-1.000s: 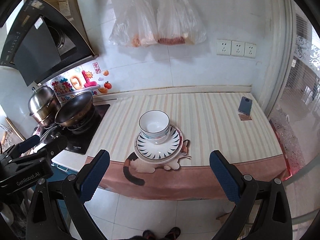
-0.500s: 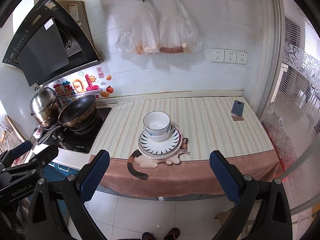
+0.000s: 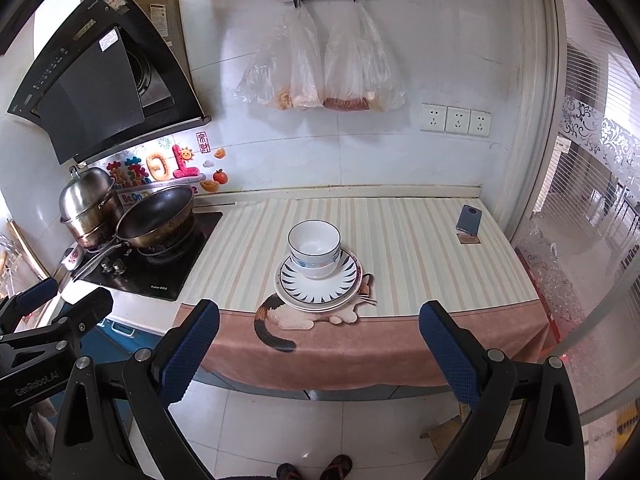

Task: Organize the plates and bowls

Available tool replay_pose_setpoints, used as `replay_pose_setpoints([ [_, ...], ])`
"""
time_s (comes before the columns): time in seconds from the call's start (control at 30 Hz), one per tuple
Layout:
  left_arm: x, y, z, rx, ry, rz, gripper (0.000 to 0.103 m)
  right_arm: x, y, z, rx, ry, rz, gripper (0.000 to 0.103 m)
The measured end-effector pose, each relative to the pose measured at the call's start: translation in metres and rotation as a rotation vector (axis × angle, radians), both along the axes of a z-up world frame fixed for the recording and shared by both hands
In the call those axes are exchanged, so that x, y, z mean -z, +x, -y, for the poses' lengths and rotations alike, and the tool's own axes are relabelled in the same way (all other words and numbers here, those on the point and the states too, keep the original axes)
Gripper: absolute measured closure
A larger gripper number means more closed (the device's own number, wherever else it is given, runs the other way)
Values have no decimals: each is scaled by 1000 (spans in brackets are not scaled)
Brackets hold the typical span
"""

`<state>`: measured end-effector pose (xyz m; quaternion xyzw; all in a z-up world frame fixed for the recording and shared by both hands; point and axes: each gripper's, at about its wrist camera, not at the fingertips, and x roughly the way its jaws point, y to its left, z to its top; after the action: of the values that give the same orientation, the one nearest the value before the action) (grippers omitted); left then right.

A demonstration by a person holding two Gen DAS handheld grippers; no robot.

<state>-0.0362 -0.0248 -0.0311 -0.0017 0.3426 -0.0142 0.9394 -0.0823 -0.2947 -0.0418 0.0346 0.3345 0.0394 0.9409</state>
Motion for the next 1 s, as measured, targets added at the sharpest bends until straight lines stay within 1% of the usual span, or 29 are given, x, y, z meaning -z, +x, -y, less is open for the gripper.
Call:
replay_pose_setpoints([
  [0.2, 0, -10, -1, -9, 0, 5, 1, 1, -2, -2, -3, 10, -12, 1],
  [0.5, -1, -13, -2, -9, 4, 9, 1, 0, -5, -4, 1, 2, -9, 1],
  [1.0, -5, -7, -5, 4, -3, 1, 1, 0, -5, -9, 14, -7, -11, 1],
])
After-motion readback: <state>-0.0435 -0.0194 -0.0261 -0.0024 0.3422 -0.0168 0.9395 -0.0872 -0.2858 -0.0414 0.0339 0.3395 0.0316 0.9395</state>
